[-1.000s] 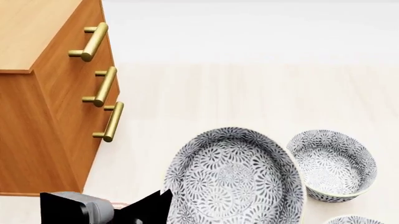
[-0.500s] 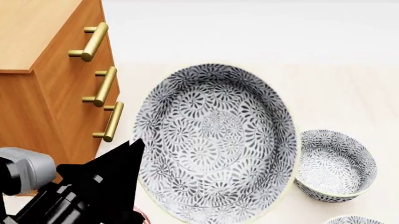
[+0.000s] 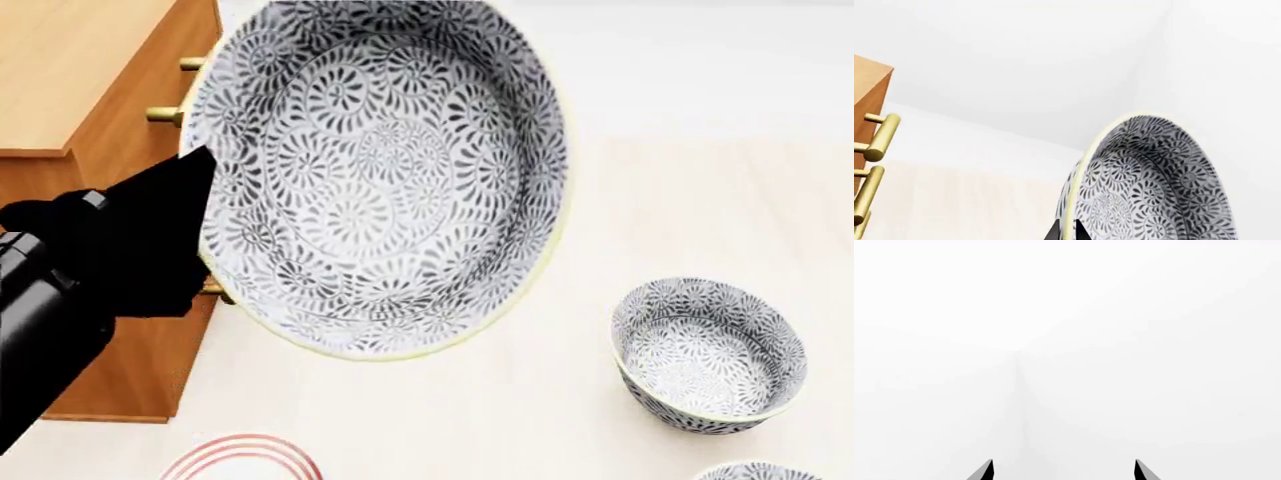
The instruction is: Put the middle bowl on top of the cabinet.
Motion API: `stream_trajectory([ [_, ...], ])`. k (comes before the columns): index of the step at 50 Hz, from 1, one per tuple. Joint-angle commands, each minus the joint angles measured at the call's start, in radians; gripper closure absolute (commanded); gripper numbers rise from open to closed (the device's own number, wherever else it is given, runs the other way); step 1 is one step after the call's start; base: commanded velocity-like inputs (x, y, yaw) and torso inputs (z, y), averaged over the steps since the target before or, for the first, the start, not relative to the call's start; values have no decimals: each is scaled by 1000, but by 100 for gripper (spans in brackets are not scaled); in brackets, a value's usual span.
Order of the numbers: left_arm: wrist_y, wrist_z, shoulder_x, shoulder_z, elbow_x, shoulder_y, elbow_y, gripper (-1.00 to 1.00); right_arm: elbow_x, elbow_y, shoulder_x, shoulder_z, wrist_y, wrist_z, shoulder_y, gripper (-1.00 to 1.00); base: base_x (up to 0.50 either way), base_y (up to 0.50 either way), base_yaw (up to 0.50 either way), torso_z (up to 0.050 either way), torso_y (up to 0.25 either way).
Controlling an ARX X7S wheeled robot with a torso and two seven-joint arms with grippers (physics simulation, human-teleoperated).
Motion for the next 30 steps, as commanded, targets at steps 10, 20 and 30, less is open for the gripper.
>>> stream_trajectory([
  [10, -35, -346, 44, 40, -328, -424, -248, 100, -30, 5, -19, 8, -2, -27, 1, -100, 0, 0, 0, 0, 0],
  [20, 41, -507, 89, 60, -514, -603, -408, 100, -31, 3, -19, 7, -1, -26, 1, -100, 0, 0, 0, 0, 0],
  [30, 169, -593, 61, 133, -591, -759, -564, 100, -47, 1, -18, -10, -2, -19, 1, -100, 0, 0, 0, 0, 0],
])
